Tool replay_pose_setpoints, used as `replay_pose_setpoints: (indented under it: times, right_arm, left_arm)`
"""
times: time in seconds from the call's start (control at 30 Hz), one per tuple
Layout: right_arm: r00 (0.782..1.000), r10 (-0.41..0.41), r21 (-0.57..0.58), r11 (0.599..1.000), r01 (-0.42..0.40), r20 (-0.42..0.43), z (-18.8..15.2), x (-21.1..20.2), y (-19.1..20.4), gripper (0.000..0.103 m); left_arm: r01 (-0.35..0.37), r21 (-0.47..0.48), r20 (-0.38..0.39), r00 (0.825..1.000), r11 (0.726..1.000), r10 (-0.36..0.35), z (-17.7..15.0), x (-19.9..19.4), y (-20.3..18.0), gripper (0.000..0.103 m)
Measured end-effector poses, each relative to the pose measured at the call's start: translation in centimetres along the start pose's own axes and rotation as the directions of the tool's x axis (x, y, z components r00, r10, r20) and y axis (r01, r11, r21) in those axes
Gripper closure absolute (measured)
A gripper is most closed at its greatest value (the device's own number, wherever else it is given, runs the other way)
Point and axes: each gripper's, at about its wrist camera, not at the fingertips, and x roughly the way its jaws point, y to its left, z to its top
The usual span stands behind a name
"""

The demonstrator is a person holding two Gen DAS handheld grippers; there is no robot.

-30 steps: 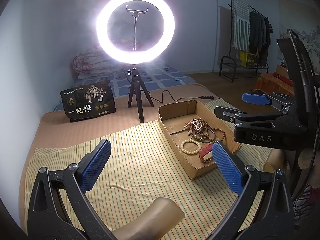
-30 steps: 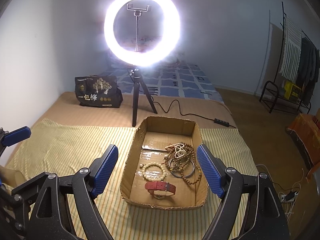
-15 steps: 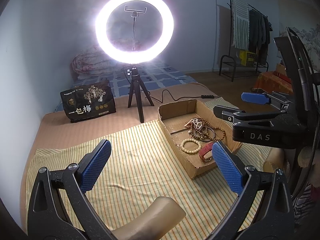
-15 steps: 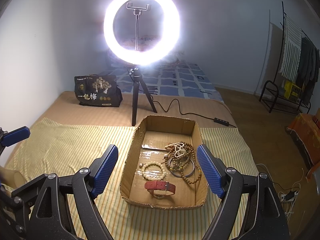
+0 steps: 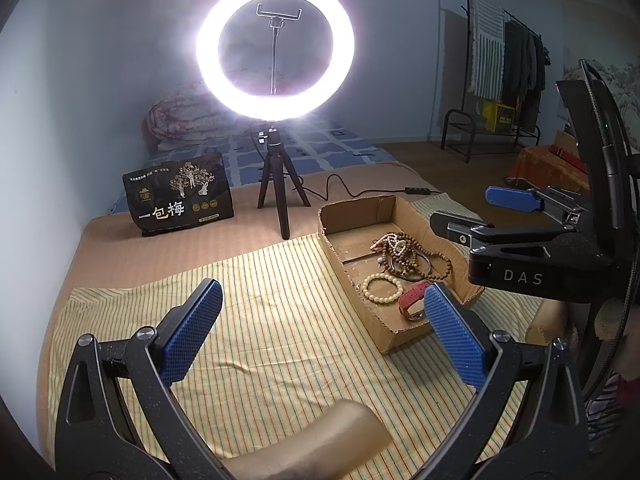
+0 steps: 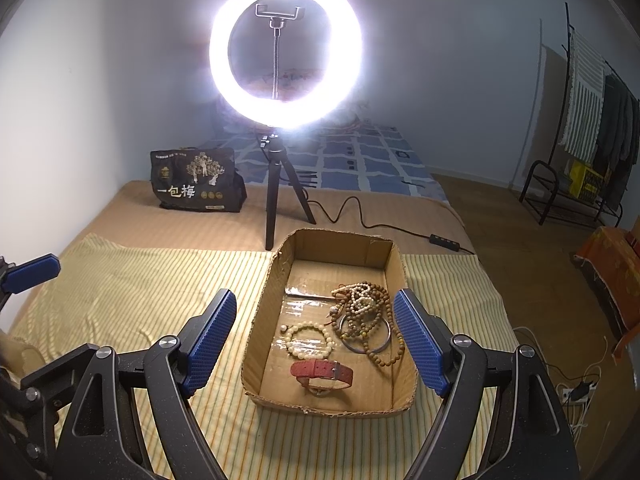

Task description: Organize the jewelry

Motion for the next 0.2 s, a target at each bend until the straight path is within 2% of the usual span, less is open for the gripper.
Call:
replay_pose_setpoints:
  times: [0.2]
  right_arm:
    - [1.000,0.001,0.001,1.000,-0.001,-0.005,-0.21,-0.05,0.06,0.022]
  left_arm:
    - [-0.022,0.015,0.026,0.999,1.000,0.022,-0.04,-0.19,-0.21,0.001]
